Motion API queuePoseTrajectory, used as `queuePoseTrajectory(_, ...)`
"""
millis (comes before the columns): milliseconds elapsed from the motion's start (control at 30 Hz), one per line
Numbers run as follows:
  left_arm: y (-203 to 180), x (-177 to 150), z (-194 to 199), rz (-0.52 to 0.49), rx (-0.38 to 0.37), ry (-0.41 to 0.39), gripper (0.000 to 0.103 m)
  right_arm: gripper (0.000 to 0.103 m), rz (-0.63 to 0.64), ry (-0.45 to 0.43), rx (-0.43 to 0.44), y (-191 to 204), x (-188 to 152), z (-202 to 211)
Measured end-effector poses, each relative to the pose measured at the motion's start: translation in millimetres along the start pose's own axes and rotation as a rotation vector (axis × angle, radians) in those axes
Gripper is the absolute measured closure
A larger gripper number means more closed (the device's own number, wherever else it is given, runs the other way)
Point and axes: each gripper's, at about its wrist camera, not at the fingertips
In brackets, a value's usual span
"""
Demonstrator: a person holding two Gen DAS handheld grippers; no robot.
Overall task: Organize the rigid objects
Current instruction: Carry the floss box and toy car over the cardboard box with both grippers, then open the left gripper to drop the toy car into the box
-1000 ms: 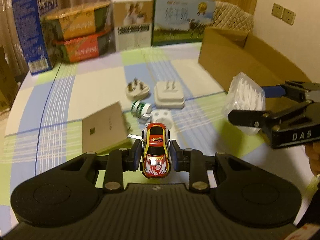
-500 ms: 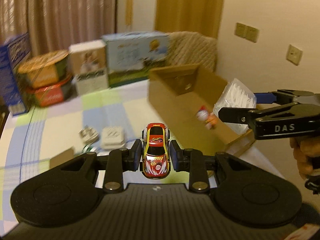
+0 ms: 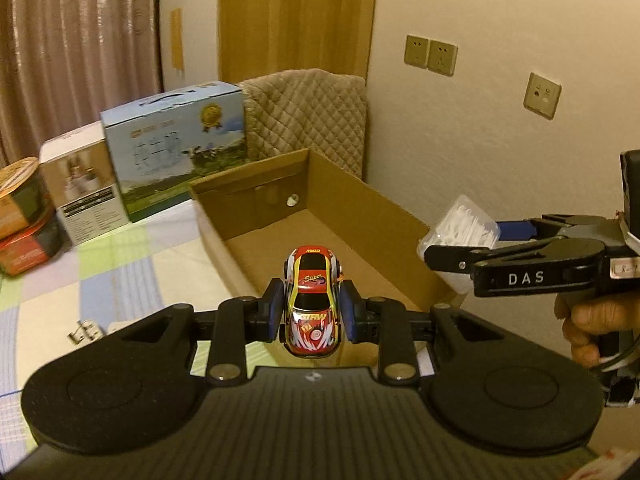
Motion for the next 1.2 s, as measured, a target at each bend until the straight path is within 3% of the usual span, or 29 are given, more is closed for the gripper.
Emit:
queuePoseTrajectory(633,-8.4,-9.2,-66.0,0.015,-0.018,0.079,0.077,0.013,-0.060,0.009,0.010,-20.0,-2.6,-25.5)
queuePoseTrajectory(700,-6.5,-8.6,-65.5,0.022,-0.014,0.074,0.073,0.013,-0.063,0.011,0.008,-20.5,-2.7,-25.8)
queuePoseTrajectory(1200,21.0,0.8,-25.0,0.033,0.065,0.017,0.073,0.013,-0.064,0.015,0.020,-13.1,-2.8,-20.0)
Point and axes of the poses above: each gripper's, at about its wrist camera, not at the fingertips, and z roughly against the way its jaws point, y to its left, x to its top, and after that the axes turned 9 degrees about -y, right-handed
